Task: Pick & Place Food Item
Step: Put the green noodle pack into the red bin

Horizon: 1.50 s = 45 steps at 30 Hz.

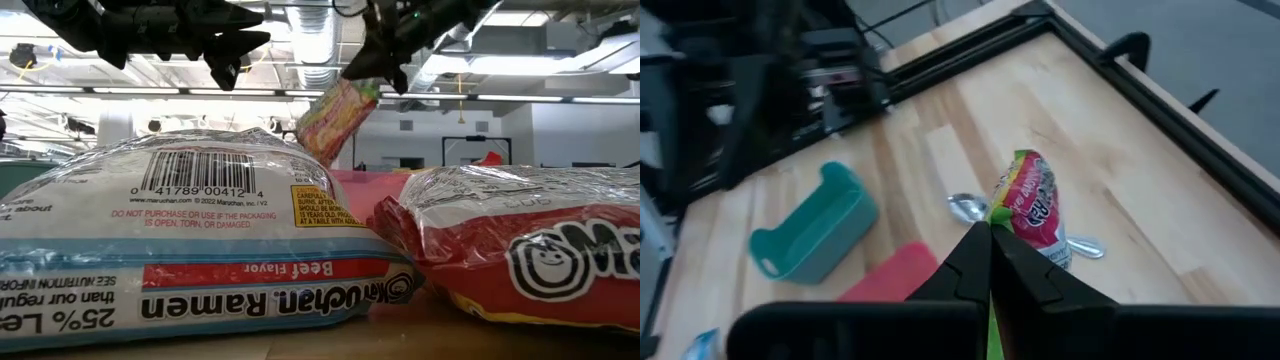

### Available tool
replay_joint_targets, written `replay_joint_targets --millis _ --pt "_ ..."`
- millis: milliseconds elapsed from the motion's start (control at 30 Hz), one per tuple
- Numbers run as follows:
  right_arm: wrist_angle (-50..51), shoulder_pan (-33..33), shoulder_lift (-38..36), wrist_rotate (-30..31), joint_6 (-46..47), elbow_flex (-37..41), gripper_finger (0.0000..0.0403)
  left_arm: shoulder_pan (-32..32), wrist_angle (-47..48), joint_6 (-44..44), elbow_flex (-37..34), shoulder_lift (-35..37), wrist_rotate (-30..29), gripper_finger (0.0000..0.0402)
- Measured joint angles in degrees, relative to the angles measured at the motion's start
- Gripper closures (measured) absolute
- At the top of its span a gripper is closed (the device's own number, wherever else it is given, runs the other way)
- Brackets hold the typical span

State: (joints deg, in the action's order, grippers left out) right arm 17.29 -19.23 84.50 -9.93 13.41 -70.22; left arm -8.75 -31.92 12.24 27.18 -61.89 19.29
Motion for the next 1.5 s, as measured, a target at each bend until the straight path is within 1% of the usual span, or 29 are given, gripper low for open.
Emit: replay_joint_targets --millis 267,533,633,933,1067,1200,1367,1500 --pt "2.8 4.7 -2.7 0.0 -0.4 0.0 0.0403 0.0 0.0 0.0 0.0 0.0 0.0 0.0289" --pt "7.3 9.6 -2.8 0.0 -0.3 0.0 0.0403 0.0 0.0 0.0 0.0 0.0 0.0 0.0289" --pt "8.9 11.6 -2.7 1.2 -0.3 0.0 0.0403 0.0 0.0 0.0 0.0 0.0 0.0 0.0289" --pt "8.9 16.1 -2.7 3.8 0.2 0.0 0.0403 0.0 0.0 0.0 0.0 0.0 0.0 0.0289" --pt "8.8 17.3 -2.7 6.9 1.6 0.4 0.0403 0.0 0.0 0.0 0.0 0.0 0.0 0.0289" --pt "8.4 17.4 -2.7 7.0 2.8 1.7 0.0403 0.0 0.0 0.0 0.0 0.0 0.0 0.0289" --pt "4.4 17.3 -2.7 7.0 4.5 4.9 0.0403 0.0 0.0 0.0 0.0 0.0 0.0 0.0289" --pt "4.4 17.3 -2.7 6.6 5.1 5.1 0.0403 0.0 0.0 0.0 0.0 0.0 0.0 0.0289"
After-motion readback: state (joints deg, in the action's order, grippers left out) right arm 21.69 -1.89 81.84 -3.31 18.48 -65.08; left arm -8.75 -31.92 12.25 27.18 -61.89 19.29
